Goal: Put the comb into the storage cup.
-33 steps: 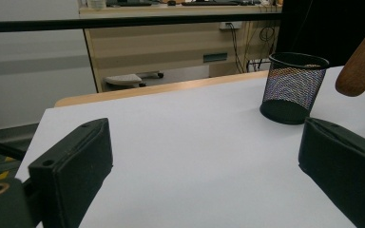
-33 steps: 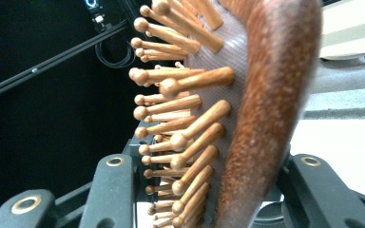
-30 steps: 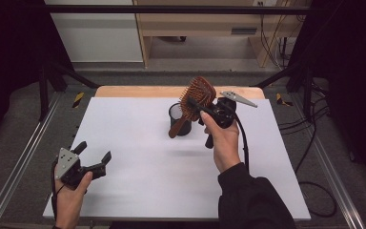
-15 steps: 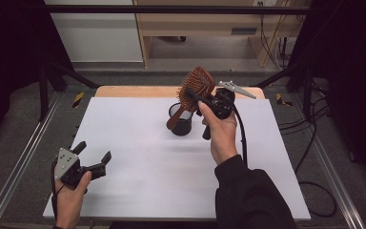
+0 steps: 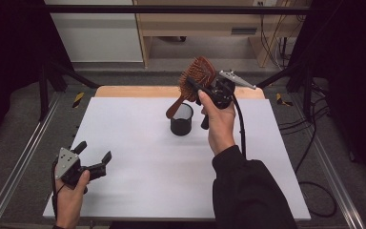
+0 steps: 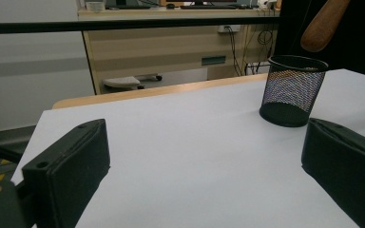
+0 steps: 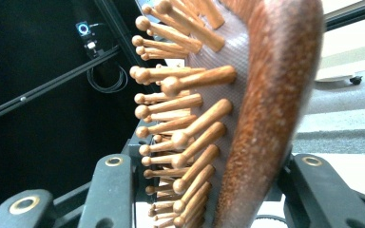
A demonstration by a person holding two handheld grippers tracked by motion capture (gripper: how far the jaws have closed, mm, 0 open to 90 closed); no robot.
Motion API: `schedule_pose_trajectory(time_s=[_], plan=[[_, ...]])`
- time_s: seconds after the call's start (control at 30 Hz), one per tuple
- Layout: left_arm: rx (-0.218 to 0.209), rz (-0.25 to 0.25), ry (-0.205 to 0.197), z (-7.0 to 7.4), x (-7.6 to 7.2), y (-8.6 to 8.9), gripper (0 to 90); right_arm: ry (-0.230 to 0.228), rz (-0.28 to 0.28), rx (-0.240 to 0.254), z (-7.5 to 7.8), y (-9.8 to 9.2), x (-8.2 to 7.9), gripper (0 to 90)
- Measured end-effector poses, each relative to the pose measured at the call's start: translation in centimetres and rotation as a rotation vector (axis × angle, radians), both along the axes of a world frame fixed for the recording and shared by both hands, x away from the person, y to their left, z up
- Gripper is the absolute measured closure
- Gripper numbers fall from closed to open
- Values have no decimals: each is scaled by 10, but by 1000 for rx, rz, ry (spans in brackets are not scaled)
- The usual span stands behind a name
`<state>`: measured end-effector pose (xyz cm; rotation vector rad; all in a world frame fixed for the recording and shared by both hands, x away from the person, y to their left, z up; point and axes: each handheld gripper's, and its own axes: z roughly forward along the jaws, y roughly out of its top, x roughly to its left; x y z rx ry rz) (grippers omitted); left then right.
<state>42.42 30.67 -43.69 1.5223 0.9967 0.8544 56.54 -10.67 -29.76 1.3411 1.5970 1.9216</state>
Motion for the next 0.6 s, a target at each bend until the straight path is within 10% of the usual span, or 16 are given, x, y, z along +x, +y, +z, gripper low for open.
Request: schedule_pose_trajectory(time_s=[0.6], plan=[[-7, 5, 2, -2, 4, 3, 23, -9, -49, -1, 1, -5, 21, 528]])
